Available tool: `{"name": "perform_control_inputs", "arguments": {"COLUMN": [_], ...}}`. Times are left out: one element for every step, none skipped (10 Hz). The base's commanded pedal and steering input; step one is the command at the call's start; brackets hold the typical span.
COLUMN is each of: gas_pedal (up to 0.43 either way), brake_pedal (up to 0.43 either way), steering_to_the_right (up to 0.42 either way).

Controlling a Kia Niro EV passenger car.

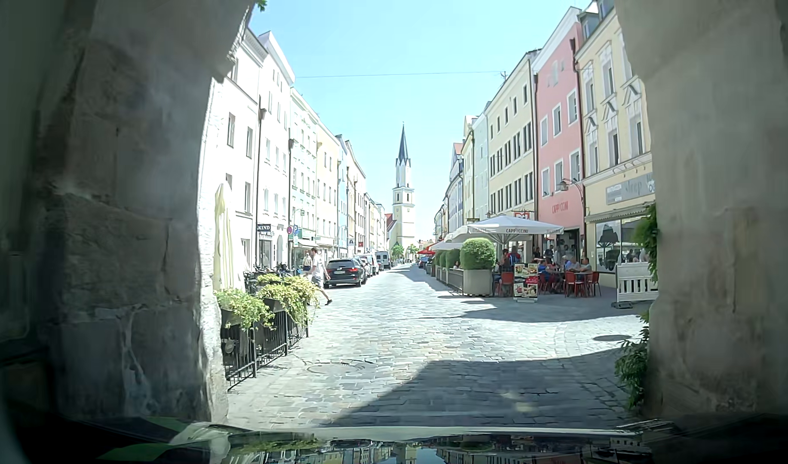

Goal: Follow the waypoints while adhering to traffic rules and regulations

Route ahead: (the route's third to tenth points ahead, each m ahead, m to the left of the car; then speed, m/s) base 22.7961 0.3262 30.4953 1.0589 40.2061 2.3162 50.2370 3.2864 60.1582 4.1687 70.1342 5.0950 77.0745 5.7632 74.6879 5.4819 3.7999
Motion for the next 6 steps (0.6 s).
{"name": "perform_control_inputs", "arguments": {"gas_pedal": [0.0,0.0,0.0,0.0,0.0,0.0], "brake_pedal": [0.0,0.0,0.0,0.0,0.0,0.0], "steering_to_the_right": [0.009,0.009,0.008,0.007,0.007,0.007]}}
